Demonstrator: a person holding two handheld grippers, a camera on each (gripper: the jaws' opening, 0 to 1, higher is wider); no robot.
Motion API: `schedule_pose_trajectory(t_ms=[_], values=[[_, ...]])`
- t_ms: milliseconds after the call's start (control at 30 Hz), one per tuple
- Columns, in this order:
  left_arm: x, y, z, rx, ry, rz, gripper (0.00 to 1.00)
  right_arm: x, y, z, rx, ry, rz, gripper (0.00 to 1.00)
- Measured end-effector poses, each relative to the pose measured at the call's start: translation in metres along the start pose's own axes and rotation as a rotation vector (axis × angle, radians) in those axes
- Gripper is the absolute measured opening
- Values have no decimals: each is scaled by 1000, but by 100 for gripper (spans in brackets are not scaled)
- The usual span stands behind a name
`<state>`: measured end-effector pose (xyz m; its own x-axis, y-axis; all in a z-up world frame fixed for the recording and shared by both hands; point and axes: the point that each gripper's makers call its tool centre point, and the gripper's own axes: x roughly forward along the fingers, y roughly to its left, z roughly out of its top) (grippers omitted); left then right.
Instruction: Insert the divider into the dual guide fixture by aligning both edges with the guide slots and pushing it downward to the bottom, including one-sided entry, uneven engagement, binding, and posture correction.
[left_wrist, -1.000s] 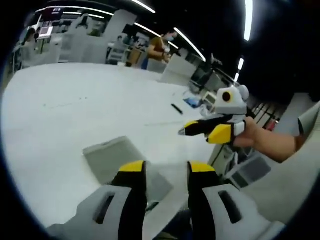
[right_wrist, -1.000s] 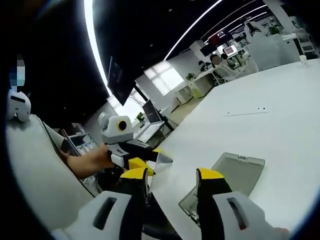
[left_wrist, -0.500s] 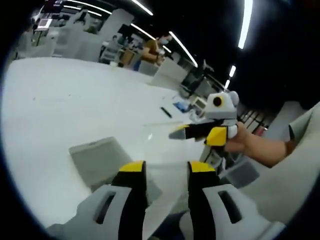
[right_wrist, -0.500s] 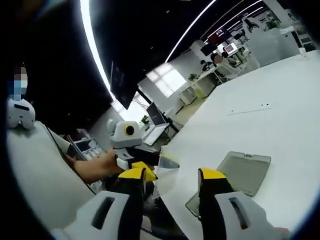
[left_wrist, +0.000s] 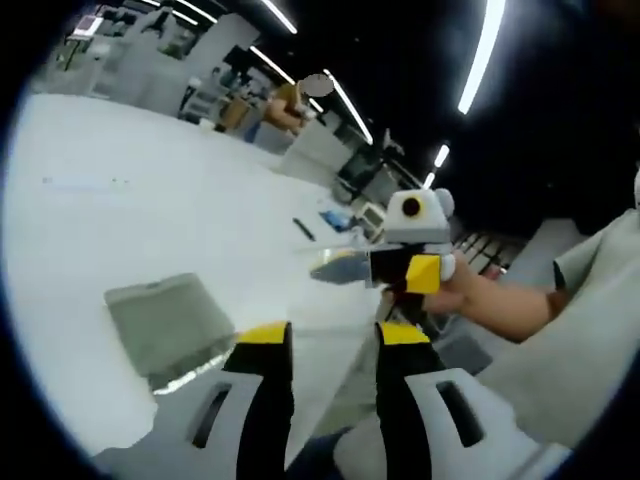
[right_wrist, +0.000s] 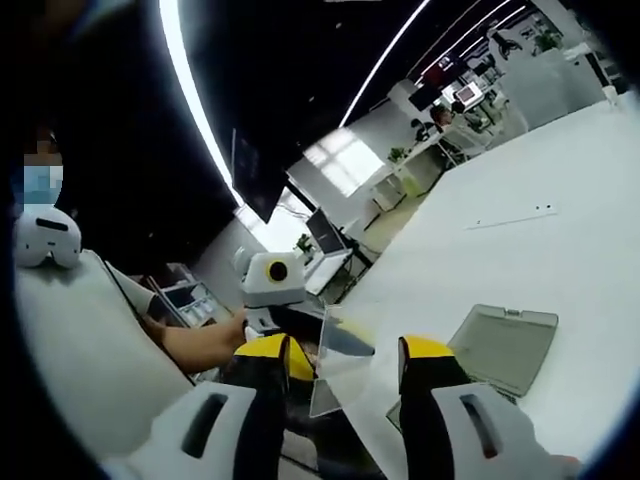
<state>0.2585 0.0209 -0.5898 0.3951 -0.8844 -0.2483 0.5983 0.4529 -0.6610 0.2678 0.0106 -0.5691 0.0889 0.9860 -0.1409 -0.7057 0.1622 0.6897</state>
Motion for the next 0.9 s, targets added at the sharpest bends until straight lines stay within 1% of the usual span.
schedule_pose_trajectory(t_ms=[233, 467, 633, 900], values=[[0, -2, 4, -2, -9, -22, 28, 3, 4, 1, 5, 1, 25, 41], [1, -7, 8, -4, -21, -52, 28, 3, 7, 7, 29, -15, 54, 43], [3, -12, 12, -6, -33, -84, 28, 4, 8, 10, 43, -21, 71, 44], [6, -17, 14, -14, -35, -126, 28, 2, 9, 18, 72, -52, 99, 45]])
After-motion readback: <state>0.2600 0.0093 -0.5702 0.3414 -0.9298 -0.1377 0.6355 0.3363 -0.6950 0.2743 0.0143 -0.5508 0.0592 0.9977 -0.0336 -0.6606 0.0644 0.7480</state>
